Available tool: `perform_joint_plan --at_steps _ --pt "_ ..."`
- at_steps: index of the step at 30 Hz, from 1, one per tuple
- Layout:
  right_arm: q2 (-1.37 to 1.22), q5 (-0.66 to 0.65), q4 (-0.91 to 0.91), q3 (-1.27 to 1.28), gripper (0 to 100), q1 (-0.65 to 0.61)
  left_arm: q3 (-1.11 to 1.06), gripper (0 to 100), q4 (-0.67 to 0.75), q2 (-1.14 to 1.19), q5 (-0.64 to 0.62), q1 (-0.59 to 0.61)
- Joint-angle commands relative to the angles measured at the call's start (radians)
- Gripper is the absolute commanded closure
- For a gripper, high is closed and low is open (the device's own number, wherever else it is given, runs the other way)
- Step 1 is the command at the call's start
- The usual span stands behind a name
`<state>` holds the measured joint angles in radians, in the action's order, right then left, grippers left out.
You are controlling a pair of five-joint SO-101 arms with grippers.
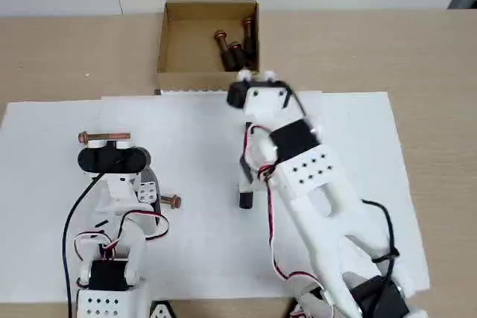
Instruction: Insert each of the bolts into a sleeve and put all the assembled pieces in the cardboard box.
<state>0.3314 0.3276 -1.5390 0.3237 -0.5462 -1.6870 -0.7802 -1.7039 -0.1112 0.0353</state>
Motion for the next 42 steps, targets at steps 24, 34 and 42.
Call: perform_joint_plan --at_steps 24,34,42 --pt "-0.148 0.017 0.383 0.221 86.7 -0.061 0.002 99 0.021 -0.011 0.002 0.003" --pt "-0.251 0.017 0.432 0.221 87.7 -0.061 0.002 99 0.021 -0.011 0.002 0.003" --pt "-0.252 0.017 0.43 0.215 99.5 -0.061 0.002 99 0.021 -0.011 0.002 0.003"
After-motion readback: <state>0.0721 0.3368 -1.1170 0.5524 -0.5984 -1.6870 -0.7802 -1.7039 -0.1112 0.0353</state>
